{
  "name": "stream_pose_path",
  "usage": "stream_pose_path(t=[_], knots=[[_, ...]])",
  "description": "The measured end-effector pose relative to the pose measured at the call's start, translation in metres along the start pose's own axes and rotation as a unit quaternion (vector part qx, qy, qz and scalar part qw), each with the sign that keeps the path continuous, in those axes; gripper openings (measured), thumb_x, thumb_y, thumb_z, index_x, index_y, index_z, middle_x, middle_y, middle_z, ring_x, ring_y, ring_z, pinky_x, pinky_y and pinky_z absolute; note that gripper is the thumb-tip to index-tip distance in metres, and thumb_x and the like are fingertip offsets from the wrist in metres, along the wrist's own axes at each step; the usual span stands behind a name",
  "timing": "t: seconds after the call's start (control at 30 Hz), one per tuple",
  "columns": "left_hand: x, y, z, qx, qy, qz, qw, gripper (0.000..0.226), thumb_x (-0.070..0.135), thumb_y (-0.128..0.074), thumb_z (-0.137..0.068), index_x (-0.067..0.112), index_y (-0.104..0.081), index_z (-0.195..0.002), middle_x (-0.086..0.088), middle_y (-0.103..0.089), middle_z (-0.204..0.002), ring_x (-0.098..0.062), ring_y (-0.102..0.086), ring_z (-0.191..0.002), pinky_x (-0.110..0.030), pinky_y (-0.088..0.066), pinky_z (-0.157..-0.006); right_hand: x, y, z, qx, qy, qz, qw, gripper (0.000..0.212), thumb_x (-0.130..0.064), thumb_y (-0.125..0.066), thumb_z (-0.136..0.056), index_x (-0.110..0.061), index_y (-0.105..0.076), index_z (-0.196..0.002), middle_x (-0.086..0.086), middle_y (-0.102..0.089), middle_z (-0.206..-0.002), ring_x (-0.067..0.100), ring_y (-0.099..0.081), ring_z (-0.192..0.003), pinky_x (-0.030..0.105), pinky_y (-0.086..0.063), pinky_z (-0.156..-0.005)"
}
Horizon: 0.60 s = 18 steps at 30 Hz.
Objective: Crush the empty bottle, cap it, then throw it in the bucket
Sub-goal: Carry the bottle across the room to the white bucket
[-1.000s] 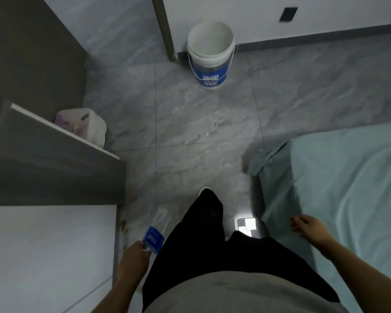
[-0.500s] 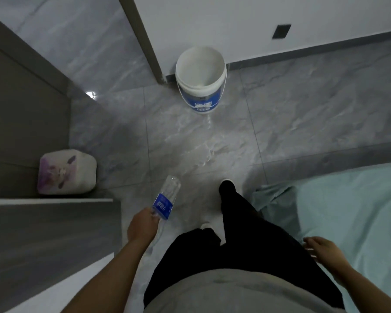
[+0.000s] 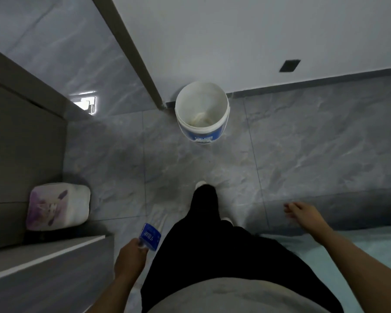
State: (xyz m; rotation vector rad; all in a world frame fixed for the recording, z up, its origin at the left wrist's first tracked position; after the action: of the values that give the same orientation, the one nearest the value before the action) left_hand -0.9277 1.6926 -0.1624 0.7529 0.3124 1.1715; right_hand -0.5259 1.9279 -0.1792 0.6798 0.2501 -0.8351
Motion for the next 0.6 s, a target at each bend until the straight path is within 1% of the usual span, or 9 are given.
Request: stream_pose_path(t=[0.07,0.17,0.2,0.27,0.3,0.37,0.43,0.53,0.6], knots=[[0.019,0.013,-0.022,-0.006,0.0,-0.002,1.0,0.025,0.022,-0.053,-0.09,0.025,-0.044,-0.067,-0.018,-0.068,-0.101,-0.021,-0.053,-0.076,-0.029,-0.038,-0.067,-0.017,-0.001,-0.016,-0.004,-0.005,0.014,1.0,0.033,-0.013,-0.038,-0.096,0.007,-0.057,-0.114,0.027,-0.063,-0.114,0.038,-0.06,-0.102,0.048,-0.043,-0.094],[0.055,0.037,-0.058,-0.005,-0.001,-0.007,1.0,0.014,0.022,-0.053,-0.09,0.016,-0.053,-0.077,-0.018,-0.068,-0.1,-0.026,-0.058,-0.081,-0.029,-0.038,-0.067,-0.032,0.001,-0.036,-0.006,-0.031,0.028,0.999,0.033,-0.011,-0.039,-0.095,0.008,-0.057,-0.114,0.028,-0.063,-0.114,0.041,-0.059,-0.105,0.047,-0.044,-0.092],[0.068,0.045,-0.068,-0.006,-0.007,-0.009,1.0,0.014,0.022,-0.052,-0.09,0.013,-0.054,-0.079,-0.019,-0.068,-0.099,-0.028,-0.06,-0.083,-0.029,-0.038,-0.067,-0.034,0.002,-0.04,-0.009,-0.044,0.034,0.998,0.032,-0.01,-0.039,-0.095,0.009,-0.057,-0.114,0.029,-0.063,-0.114,0.042,-0.058,-0.107,0.044,-0.047,-0.089],[0.095,0.061,-0.09,-0.013,-0.034,-0.024,0.999,0.014,0.022,-0.051,-0.09,0.011,-0.053,-0.081,-0.019,-0.068,-0.098,-0.028,-0.06,-0.084,-0.028,-0.038,-0.068,-0.037,0.006,-0.051,-0.015,-0.07,0.033,0.997,0.032,-0.008,-0.039,-0.095,0.011,-0.056,-0.113,0.03,-0.062,-0.115,0.041,-0.058,-0.105,0.029,-0.049,-0.072],[0.11,0.07,-0.102,-0.016,-0.048,-0.034,0.998,0.015,0.022,-0.051,-0.09,0.01,-0.055,-0.084,-0.019,-0.068,-0.098,-0.027,-0.06,-0.083,-0.028,-0.039,-0.069,-0.041,0.009,-0.056,-0.016,-0.083,0.03,0.996,0.031,-0.007,-0.039,-0.095,0.013,-0.056,-0.112,0.03,-0.062,-0.113,0.038,-0.059,-0.099,0.027,-0.045,-0.064],[0.14,0.086,-0.123,-0.016,-0.066,-0.04,0.997,0.02,0.024,-0.052,-0.09,0.005,-0.06,-0.094,-0.018,-0.068,-0.1,-0.027,-0.061,-0.085,-0.028,-0.042,-0.07,-0.049,0.014,-0.063,-0.016,-0.104,0.025,0.994,0.03,-0.005,-0.04,-0.095,0.016,-0.056,-0.108,0.028,-0.062,-0.104,0.031,-0.056,-0.085,0.028,-0.04,-0.059],[0.167,0.098,-0.14,-0.013,-0.076,-0.04,0.996,0.023,0.024,-0.053,-0.089,0.004,-0.06,-0.097,-0.019,-0.069,-0.1,-0.03,-0.063,-0.087,-0.028,-0.041,-0.069,-0.059,0.017,-0.07,-0.016,-0.117,0.026,0.993,0.03,-0.005,-0.04,-0.094,0.017,-0.057,-0.106,0.025,-0.061,-0.099,0.03,-0.056,-0.082,0.028,-0.04,-0.059],[0.205,0.106,-0.161,-0.007,-0.08,-0.036,0.996,0.023,0.023,-0.055,-0.088,0.004,-0.061,-0.1,-0.019,-0.07,-0.1,-0.031,-0.064,-0.089,-0.027,-0.039,-0.068,-0.082,0.015,-0.088,-0.01,-0.112,0.038,0.993,0.029,-0.006,-0.042,-0.094,0.016,-0.06,-0.098,0.03,-0.064,-0.099,0.04,-0.061,-0.09,0.034,-0.042,-0.064],[0.229,0.108,-0.176,-0.001,-0.085,-0.041,0.996,0.022,0.025,-0.054,-0.089,0.005,-0.06,-0.098,-0.019,-0.07,-0.098,-0.029,-0.063,-0.085,-0.027,-0.038,-0.066,-0.105,0.015,-0.105,-0.008,-0.095,0.055,0.994,0.028,-0.007,-0.043,-0.093,0.013,-0.062,-0.101,0.032,-0.064,-0.106,0.045,-0.059,-0.102,0.042,-0.046,-0.079]])
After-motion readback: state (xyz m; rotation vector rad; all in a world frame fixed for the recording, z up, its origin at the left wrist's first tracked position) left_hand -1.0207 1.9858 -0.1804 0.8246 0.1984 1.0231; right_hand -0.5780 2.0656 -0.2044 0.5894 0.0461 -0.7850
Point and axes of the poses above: each hand's wrist, its own z-axis away from the middle knuckle, its own y-axis out of the back of the hand, x = y × z, the point moved 4 cm from there along -z, towards the middle knuckle
